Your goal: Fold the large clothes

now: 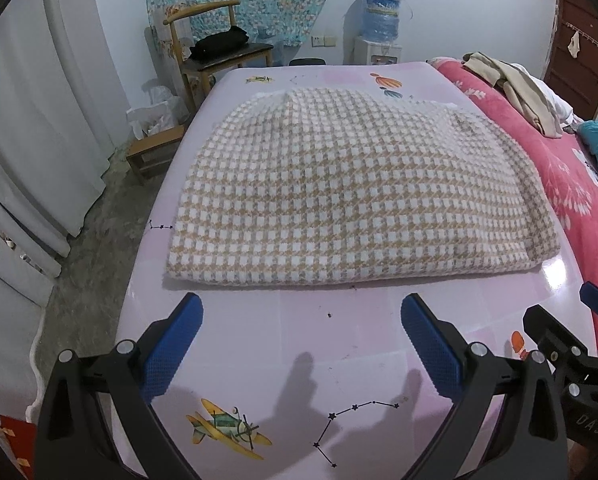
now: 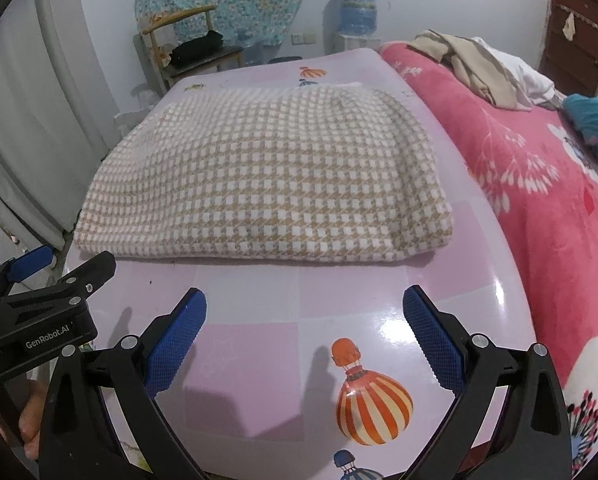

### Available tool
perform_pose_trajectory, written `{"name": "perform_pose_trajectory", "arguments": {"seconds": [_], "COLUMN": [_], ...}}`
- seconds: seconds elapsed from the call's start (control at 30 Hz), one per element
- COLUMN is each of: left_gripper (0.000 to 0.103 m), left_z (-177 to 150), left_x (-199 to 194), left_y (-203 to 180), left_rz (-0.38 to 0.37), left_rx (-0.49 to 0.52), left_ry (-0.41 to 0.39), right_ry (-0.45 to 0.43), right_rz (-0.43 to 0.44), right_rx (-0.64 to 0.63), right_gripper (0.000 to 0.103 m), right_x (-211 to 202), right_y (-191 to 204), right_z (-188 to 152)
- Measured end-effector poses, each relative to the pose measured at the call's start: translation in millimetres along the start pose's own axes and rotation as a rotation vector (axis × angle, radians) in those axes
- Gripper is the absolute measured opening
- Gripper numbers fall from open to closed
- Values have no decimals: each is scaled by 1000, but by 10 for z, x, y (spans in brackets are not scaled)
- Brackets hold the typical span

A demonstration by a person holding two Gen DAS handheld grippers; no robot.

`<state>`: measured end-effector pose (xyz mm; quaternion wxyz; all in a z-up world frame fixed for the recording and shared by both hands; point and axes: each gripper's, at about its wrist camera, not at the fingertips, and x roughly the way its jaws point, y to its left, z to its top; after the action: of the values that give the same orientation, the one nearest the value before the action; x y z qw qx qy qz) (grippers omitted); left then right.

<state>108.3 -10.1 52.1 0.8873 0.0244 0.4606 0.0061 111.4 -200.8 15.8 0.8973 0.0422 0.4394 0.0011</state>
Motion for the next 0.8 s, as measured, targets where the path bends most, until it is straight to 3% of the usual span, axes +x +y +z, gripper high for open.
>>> {"name": "perform_pose_trajectory", "arguments": {"seconds": [0.8], "left_gripper": [98], "left_z": [13], "left_x": [-5], "left_y": [-31], "left_rz": [-12], "left_rx": [30], "left_ry": [1], "right_ry": [27], "right_rz": [1], "right_rx": [5], "right_gripper": [95], "right_x": [39], "right_y": [20], "right_z": [-1]}}
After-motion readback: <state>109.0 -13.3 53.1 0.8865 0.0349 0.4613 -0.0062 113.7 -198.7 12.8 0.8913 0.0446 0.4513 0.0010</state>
